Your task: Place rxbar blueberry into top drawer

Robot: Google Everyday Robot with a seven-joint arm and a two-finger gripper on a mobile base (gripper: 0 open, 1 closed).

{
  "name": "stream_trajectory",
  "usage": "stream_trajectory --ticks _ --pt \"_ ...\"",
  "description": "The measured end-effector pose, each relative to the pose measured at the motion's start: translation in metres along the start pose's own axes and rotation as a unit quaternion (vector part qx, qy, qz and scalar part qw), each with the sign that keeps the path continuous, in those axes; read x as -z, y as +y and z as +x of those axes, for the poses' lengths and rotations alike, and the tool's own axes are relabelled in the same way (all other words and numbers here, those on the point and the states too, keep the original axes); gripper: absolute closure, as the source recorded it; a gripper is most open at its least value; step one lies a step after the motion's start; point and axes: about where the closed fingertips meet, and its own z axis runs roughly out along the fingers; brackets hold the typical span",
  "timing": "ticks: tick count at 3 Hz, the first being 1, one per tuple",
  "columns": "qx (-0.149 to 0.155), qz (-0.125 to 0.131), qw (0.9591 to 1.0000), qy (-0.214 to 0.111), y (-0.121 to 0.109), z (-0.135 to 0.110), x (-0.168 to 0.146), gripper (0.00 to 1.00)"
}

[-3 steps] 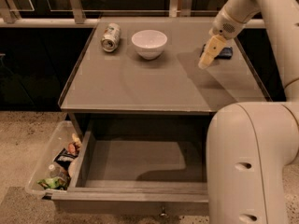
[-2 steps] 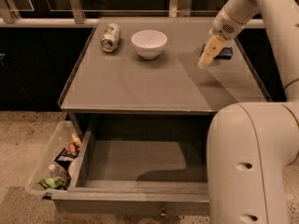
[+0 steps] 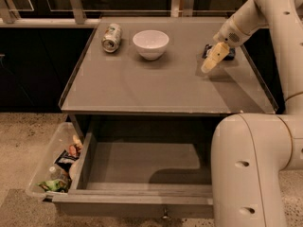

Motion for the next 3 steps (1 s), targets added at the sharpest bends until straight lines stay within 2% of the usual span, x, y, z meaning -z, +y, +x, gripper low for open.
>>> stream_trajectory --ticks 1,2,3 --pt "0.0 0.002 1.0 -0.002 -0.002 -0.002 -0.003 0.0" --pt "-0.03 0.006 0.9995 -0.008 -0.007 0.018 -0.002 0.0" --pt "-0.108 0.026 0.9932 -0.036 -0.021 0.072 0.018 0.0"
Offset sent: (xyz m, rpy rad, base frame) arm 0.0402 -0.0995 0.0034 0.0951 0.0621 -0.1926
